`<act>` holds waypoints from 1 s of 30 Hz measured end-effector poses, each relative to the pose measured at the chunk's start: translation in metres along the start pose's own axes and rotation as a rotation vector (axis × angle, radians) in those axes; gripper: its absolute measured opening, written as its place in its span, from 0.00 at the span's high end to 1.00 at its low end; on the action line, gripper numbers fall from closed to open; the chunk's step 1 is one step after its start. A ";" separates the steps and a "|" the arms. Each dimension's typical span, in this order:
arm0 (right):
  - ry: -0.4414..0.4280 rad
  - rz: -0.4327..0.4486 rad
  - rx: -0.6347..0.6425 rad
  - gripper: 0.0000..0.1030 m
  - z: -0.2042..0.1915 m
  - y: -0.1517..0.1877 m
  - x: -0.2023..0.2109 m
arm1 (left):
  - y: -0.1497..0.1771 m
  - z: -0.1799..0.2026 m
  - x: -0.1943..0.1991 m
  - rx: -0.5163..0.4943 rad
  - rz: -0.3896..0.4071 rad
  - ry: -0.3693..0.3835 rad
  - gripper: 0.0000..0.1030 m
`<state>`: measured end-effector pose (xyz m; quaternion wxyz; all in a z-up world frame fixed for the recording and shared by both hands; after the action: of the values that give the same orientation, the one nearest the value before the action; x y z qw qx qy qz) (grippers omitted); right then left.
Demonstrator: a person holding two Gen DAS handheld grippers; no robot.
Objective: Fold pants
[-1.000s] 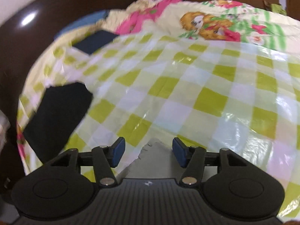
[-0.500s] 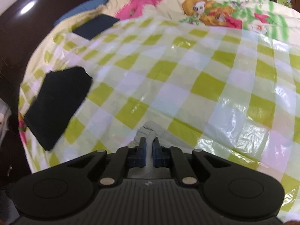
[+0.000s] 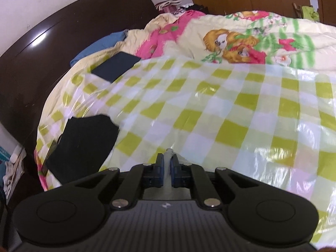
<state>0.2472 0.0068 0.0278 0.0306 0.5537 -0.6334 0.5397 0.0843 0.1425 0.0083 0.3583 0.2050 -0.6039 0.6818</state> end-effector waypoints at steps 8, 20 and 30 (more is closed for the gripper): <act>0.035 -0.120 0.037 0.93 0.000 0.027 -0.095 | 0.028 -0.036 -0.041 0.118 -0.121 -0.036 0.77; 0.176 0.031 0.221 0.60 -0.012 0.043 -0.036 | 0.038 -0.033 -0.041 0.132 -0.146 0.008 0.77; 0.324 -0.089 0.236 0.60 0.034 0.143 -0.003 | 0.037 -0.035 -0.048 0.204 -0.187 0.049 0.76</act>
<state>0.1619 -0.0436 -0.0814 0.0910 0.4867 -0.5275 0.6903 0.0940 0.1649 -0.0570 0.4122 0.2792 -0.5009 0.7080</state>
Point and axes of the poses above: each gripper's, at about its wrist camera, not at the fingertips, and x roughly against the way its jaws point, z to its right, y to its underside, the point moved 7 cm from there along -x, roughly the way its jaws point, and after that the axes turned 4 degrees about -y, right-handed, at the moved point
